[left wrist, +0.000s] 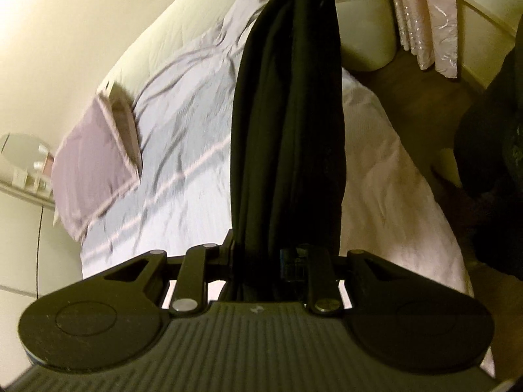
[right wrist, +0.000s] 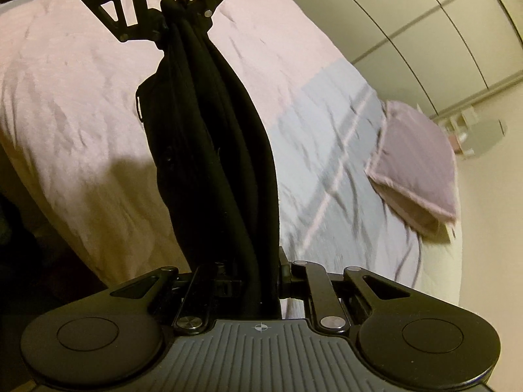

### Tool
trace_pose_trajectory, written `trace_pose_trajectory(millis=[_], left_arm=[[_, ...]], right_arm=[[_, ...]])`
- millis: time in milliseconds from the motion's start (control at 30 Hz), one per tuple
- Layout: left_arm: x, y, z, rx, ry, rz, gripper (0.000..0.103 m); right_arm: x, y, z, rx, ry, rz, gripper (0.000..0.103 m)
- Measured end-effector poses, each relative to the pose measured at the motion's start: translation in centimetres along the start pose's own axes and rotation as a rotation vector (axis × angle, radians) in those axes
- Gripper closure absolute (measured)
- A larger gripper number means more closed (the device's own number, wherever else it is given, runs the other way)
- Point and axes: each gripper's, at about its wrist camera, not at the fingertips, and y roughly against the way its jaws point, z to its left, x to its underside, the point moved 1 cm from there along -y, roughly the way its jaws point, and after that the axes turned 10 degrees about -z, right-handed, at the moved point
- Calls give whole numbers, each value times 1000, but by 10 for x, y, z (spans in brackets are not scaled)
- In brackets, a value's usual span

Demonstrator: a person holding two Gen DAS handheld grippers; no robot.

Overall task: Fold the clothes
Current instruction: 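Lift the black trousers high with both grippers, letting them hang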

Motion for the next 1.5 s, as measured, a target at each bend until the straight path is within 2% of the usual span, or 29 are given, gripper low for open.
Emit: trace_pose_trajectory(millis=[267, 700, 833, 1000, 1133, 1300, 1500], left_arm=[[-63, -46, 13, 3, -33, 9, 83], [-191, -128, 45, -25, -38, 48, 83], [-218, -148, 49, -8, -62, 37, 83], [-235, -168, 54, 33, -108, 1, 83], [-242, -184, 64, 61, -143, -50, 83], [-248, -204, 87, 57, -171, -126, 83], [-254, -236, 119, 46, -199, -155, 83]], right_arm=[[61, 15, -42, 5, -31, 5, 90], [196, 38, -153, 24, -45, -43, 90], [226, 48, -167, 34, -73, -28, 90], [252, 57, -174, 42, -118, 13, 90], [258, 62, -173, 57, -158, 64, 90], [260, 64, -188, 101, -194, 121, 90], [265, 56, -219, 144, -213, 151, 90]])
